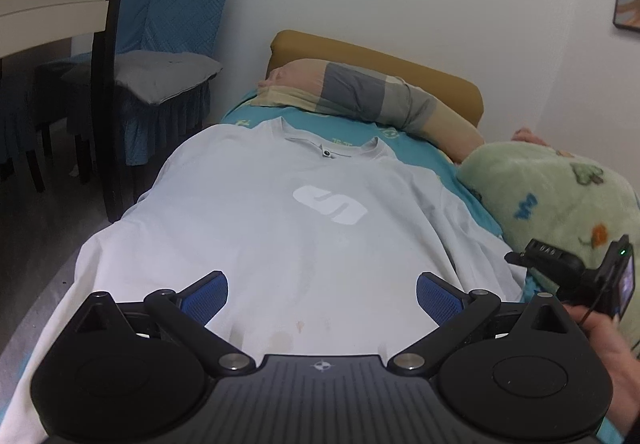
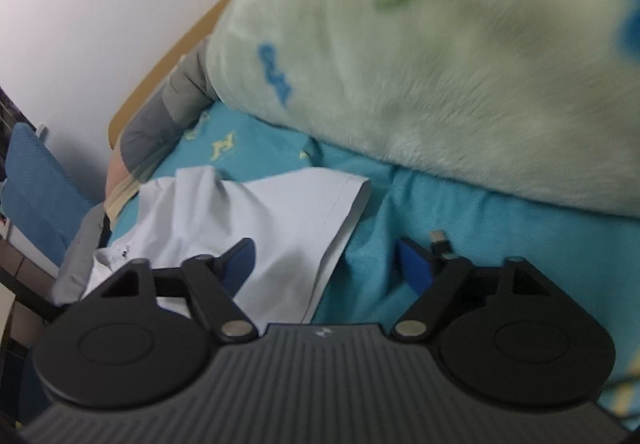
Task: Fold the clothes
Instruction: 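Grasp the T-shirt side with the left gripper and fold it over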
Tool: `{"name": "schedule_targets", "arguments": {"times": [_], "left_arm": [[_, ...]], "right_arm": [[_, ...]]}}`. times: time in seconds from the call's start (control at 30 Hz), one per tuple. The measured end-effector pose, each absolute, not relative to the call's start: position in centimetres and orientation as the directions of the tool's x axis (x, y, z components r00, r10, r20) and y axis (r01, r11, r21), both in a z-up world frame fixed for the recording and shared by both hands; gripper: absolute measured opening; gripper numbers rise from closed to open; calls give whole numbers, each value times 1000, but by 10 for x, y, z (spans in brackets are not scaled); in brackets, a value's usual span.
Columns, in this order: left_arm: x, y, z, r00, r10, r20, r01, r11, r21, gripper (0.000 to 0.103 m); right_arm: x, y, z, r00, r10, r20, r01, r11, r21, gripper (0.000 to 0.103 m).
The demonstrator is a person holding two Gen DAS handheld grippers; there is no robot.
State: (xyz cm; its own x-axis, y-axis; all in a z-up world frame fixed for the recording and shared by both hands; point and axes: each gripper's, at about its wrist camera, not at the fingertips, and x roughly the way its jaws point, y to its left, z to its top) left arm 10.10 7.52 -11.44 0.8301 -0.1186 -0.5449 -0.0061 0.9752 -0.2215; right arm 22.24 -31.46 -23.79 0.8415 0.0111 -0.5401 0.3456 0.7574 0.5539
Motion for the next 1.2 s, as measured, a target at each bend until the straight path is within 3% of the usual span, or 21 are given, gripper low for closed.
{"name": "schedule_targets", "arguments": {"times": [0.07,0.1,0.13,0.17,0.2,0.33,0.53,0.6,0.67,0.73,0.77,0.8,0.83,1.07,1.2], "left_arm": [[106,79,-119,834,-120,-539,-10,973,-232,102],[109,81,-122,834,-119,-539,-16,971,-239,102],[112,82,-125,831,-116,-544,-24,969,-245,102],[116,84,-129,827,-114,-551,-34,967,-251,102],[119,85,-131,824,-113,-555,-40,966,-257,102],[127,90,-139,819,-95,-566,-62,966,-251,102],[125,90,-140,812,-120,-571,-39,965,-258,102],[124,86,-139,808,-150,-570,-6,965,-263,102],[124,81,-139,801,-182,-571,28,963,-268,102],[123,76,-140,787,-213,-578,56,959,-278,102],[122,74,-141,778,-232,-583,69,956,-287,101],[122,72,-141,769,-250,-588,83,952,-296,101],[120,71,-142,760,-268,-592,96,947,-305,101],[101,62,-140,639,-458,-617,192,873,-449,98],[81,46,-142,505,-560,-656,249,823,-511,92]], "right_arm": [[237,-313,-240,845,-4,-535,341,774,534,78],[243,-313,-238,845,-7,-535,341,778,528,69],[247,-309,-233,844,-7,-536,327,800,503,56],[252,-304,-229,842,-7,-540,305,831,465,23],[256,-299,-224,839,-7,-544,283,859,427,12],[269,-285,-190,862,-48,-505,213,938,274,8],[296,-320,-112,886,-262,-383,338,930,144,8],[308,-333,-96,867,-331,-374,387,918,84,10],[312,-344,-96,848,-311,-429,383,919,89,11],[304,-344,-95,834,-273,-479,363,926,104,18],[293,-342,-95,835,-255,-488,349,930,111,43],[280,-337,-95,840,-235,-489,333,935,121,74],[266,-332,-95,848,-219,-483,320,938,136,85],[123,-300,-87,873,-33,-487,231,906,353,88],[61,-296,-88,867,1,-499,256,857,447,88]]}}
